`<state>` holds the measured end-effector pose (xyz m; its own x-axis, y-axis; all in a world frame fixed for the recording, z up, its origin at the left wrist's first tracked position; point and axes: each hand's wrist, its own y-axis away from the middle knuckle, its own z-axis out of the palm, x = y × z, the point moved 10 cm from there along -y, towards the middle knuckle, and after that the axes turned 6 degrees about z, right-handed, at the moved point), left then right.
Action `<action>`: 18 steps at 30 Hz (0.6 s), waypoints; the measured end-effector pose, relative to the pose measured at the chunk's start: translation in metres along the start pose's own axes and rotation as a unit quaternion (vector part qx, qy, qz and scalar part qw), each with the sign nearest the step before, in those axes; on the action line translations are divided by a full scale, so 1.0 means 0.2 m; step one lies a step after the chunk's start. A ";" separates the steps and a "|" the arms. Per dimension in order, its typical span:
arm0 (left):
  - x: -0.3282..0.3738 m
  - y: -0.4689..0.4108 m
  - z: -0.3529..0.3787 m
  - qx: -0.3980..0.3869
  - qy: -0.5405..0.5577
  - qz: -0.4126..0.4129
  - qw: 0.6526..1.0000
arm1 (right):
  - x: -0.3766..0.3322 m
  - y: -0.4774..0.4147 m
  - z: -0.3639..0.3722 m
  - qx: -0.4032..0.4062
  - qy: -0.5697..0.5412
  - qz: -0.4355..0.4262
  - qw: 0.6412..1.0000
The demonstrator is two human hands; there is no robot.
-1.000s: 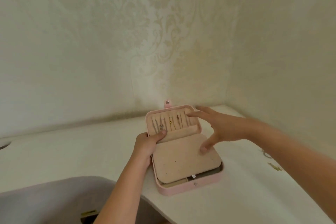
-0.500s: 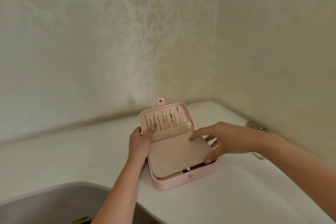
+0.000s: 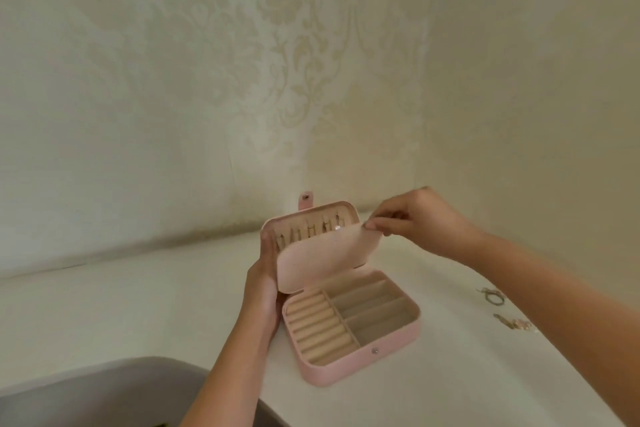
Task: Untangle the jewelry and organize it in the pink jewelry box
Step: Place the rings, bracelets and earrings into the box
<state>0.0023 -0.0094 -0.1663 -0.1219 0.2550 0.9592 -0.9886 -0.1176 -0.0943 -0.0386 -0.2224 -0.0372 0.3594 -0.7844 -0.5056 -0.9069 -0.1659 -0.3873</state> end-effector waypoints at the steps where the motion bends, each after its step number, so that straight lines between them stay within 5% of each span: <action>1: 0.00 0.00 0.00 0.003 0.013 -0.004 1.000 | 0.00 -0.04 0.01 0.013 -0.008 0.012 1.000; 6: -0.01 0.01 0.01 -0.017 0.003 -0.001 1.000 | 0.07 -0.19 0.06 0.086 -0.037 0.061 0.994; 13: -0.06 -0.02 -0.02 -0.020 -0.025 -0.005 0.999 | 0.33 -0.12 0.07 -0.010 -0.034 0.142 0.989; 18: -0.06 -0.05 0.05 -0.054 -0.016 -0.044 0.997 | 0.66 0.02 -0.15 -0.053 0.195 0.253 0.946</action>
<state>0.0142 -0.0204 -0.1747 -0.0331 0.2282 0.9730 -0.9993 0.0082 -0.0359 -0.0015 -0.3452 -0.0819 -0.2165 -0.9370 -0.2741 -0.9654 0.2473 -0.0829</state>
